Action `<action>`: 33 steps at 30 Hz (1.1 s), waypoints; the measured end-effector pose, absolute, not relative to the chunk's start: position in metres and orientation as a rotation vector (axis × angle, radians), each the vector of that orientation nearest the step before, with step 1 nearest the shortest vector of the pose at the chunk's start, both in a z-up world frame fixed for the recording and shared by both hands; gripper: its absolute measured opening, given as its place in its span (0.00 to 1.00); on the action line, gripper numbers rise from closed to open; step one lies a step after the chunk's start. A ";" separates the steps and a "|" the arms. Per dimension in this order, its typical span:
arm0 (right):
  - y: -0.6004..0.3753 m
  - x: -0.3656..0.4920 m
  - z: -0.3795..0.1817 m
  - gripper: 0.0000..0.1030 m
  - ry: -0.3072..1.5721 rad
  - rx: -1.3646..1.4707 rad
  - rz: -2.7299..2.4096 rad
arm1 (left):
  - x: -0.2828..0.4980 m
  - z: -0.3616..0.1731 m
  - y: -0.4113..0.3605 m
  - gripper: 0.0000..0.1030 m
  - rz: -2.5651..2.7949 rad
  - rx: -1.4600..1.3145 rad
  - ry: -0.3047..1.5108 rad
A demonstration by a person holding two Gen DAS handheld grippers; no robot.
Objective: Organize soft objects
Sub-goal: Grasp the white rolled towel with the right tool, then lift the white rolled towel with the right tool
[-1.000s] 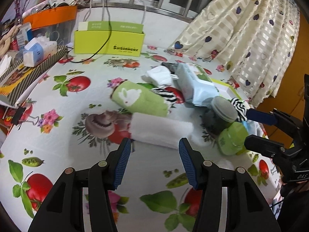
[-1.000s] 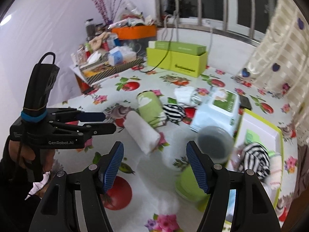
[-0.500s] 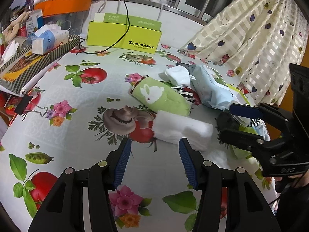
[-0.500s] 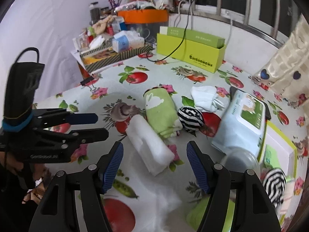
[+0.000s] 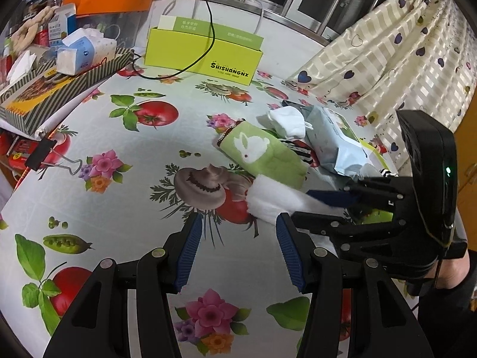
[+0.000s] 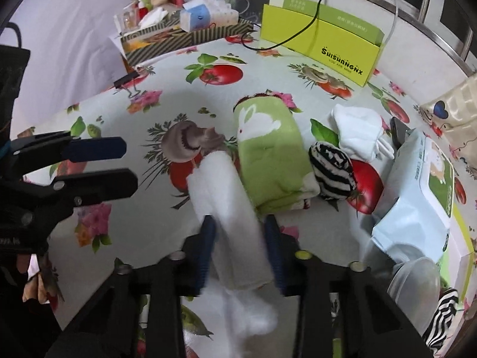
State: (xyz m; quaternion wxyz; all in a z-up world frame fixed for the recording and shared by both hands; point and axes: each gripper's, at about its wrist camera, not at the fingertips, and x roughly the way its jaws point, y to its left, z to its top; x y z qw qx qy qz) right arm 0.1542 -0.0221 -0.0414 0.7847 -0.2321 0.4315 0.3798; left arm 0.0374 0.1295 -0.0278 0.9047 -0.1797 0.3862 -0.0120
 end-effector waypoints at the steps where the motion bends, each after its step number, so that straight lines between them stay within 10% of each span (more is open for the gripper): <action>1: -0.024 0.152 -0.041 0.20 0.928 -0.495 0.825 | 0.037 -0.028 0.130 0.52 -0.023 -0.373 0.799; 33: -0.136 0.116 0.047 0.13 0.659 -0.215 0.725 | 0.123 -0.024 0.113 0.53 0.027 -0.552 0.826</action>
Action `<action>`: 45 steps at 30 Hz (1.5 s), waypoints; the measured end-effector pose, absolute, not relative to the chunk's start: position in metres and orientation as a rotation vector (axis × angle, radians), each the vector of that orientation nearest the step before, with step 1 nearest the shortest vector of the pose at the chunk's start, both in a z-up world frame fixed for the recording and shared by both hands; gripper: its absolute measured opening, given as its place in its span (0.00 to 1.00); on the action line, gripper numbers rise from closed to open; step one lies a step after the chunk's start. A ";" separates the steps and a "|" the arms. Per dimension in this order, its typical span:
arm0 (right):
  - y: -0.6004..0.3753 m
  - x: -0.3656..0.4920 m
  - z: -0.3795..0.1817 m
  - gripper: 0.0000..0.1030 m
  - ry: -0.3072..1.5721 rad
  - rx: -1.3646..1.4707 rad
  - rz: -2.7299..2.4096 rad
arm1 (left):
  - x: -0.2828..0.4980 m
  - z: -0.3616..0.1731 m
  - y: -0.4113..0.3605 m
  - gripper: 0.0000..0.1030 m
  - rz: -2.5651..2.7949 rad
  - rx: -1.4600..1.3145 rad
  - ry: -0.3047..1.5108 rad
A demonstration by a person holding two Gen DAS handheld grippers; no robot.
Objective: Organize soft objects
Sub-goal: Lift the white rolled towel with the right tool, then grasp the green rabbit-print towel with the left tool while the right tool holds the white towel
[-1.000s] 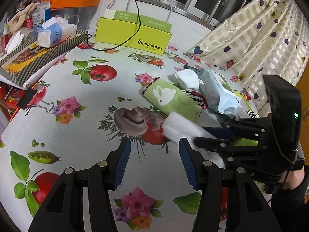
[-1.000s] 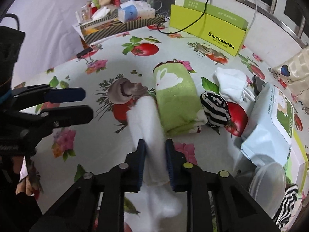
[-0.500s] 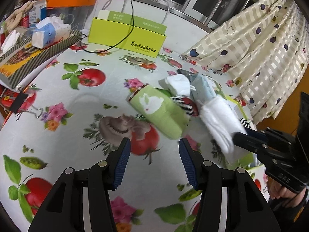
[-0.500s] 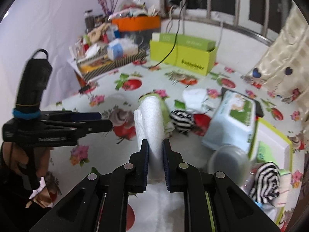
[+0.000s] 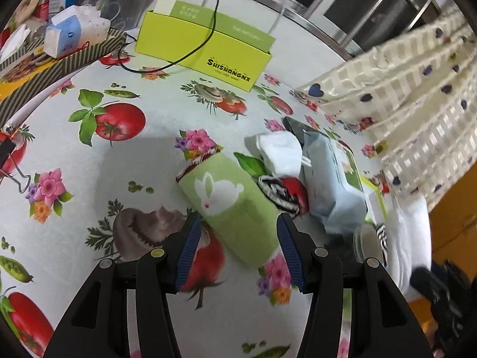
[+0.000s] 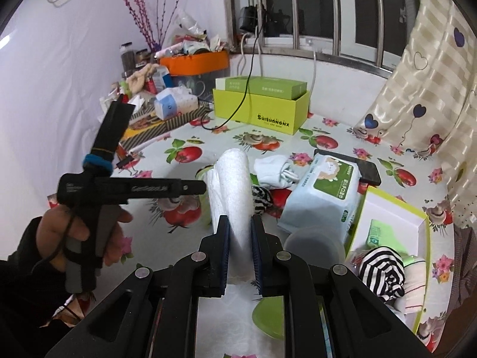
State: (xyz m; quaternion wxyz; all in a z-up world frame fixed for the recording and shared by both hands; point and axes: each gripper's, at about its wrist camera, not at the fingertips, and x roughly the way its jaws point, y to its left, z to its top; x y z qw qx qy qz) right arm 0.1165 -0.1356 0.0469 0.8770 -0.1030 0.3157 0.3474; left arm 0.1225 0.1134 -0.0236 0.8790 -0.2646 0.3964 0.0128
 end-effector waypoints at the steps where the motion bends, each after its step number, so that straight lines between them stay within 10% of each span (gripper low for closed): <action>1: -0.136 0.116 0.047 0.13 0.657 -0.212 0.724 | 0.126 -0.025 0.113 0.53 0.031 -0.558 0.830; 22: -0.155 0.115 0.048 0.13 0.640 -0.177 0.726 | 0.165 -0.047 0.084 0.54 0.094 -0.341 0.951; 31: -0.158 0.113 0.048 0.13 0.635 -0.167 0.722 | 0.150 -0.033 0.085 0.31 0.075 -0.140 0.933; 45: -0.158 0.110 0.048 0.13 0.640 -0.168 0.717 | 0.154 -0.039 0.091 0.52 0.091 -0.266 0.910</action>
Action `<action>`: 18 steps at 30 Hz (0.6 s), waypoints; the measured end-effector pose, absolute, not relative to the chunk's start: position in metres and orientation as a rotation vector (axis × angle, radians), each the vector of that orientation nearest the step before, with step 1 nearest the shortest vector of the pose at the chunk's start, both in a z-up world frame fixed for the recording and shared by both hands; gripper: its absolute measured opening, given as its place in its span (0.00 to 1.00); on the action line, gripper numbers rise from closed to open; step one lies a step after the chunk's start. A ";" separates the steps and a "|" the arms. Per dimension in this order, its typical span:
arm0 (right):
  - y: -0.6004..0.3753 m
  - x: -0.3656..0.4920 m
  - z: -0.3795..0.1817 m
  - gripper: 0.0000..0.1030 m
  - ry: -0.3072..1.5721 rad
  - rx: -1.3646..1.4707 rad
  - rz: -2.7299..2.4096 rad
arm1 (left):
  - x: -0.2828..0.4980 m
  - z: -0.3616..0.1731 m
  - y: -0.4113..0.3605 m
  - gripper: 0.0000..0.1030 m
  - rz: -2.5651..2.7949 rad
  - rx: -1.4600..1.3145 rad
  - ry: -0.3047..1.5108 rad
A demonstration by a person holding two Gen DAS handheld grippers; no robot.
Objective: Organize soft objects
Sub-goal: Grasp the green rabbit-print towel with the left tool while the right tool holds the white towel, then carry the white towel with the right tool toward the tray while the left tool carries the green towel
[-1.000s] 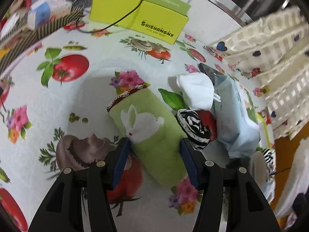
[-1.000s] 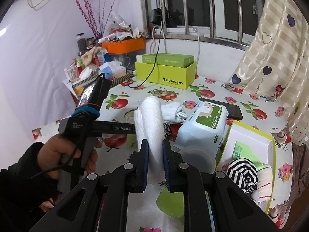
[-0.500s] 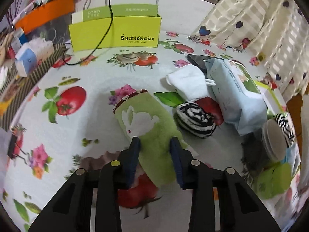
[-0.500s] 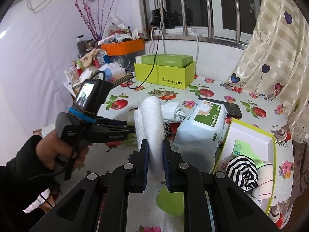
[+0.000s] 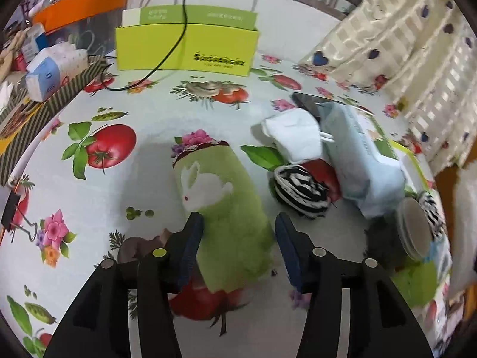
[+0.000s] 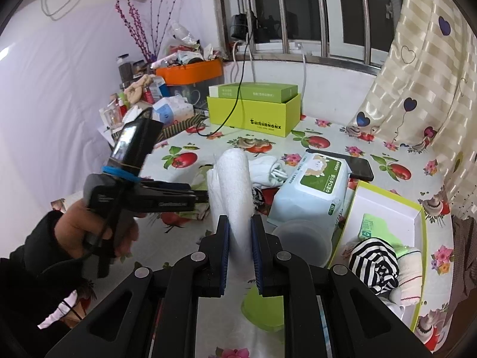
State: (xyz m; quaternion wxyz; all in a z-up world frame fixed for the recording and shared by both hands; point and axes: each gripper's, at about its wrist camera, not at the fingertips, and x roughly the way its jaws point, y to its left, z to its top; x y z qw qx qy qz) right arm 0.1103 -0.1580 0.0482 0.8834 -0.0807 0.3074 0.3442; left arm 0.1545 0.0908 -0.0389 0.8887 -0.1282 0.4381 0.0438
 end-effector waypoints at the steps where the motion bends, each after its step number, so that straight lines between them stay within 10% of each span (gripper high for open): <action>1: -0.158 0.110 0.048 0.13 0.640 -0.168 0.713 | 0.156 -0.041 0.091 0.53 0.112 -0.273 0.912; 10: -0.160 0.110 0.049 0.13 0.639 -0.163 0.706 | 0.160 -0.053 0.092 0.58 0.155 -0.241 0.918; 18: -0.165 0.110 0.053 0.13 0.631 -0.148 0.698 | 0.148 -0.049 0.094 0.44 0.140 -0.204 0.907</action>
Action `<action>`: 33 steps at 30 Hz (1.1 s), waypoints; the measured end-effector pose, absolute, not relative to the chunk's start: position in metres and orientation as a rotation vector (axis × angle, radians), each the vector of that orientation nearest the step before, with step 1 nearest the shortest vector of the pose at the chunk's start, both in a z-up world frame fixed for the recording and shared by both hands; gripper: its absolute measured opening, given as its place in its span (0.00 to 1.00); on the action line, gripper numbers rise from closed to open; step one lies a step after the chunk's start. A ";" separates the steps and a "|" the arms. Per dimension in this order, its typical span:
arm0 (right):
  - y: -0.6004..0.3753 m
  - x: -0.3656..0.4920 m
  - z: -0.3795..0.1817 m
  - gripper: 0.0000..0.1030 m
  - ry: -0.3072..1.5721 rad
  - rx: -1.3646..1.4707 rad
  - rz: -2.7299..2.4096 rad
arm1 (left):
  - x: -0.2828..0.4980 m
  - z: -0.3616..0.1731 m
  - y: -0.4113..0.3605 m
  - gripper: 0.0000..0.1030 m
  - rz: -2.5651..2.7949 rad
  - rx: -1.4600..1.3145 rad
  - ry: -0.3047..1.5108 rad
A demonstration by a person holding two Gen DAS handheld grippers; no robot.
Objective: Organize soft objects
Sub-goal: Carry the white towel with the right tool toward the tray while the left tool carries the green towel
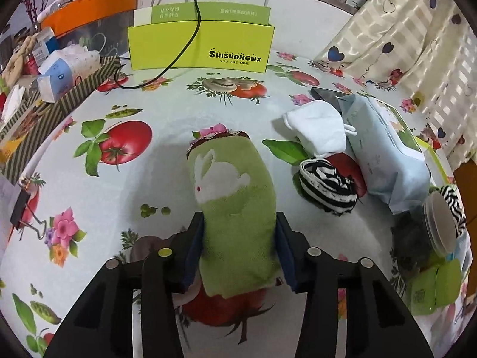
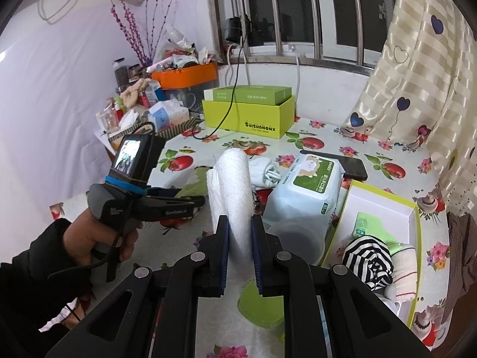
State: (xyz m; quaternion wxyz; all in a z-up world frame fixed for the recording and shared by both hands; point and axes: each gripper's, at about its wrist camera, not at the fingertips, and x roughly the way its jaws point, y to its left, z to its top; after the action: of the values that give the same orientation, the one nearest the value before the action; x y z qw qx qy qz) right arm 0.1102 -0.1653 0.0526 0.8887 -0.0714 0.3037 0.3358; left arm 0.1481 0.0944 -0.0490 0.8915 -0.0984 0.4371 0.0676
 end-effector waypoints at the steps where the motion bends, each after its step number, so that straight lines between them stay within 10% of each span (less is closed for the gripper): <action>1: -0.166 0.110 0.053 0.13 0.630 -0.145 0.696 | 0.146 -0.048 0.095 0.43 0.135 -0.203 0.904; 33: -0.181 0.160 0.072 0.13 0.627 -0.094 0.624 | 0.131 0.043 0.030 0.39 -0.074 -0.130 0.742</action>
State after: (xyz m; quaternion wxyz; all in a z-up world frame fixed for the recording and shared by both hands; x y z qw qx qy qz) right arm 0.1603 -0.1808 0.0717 0.9027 -0.0456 0.3033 0.3017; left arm 0.1306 0.0300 0.0428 0.9293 -0.0634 0.3622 -0.0360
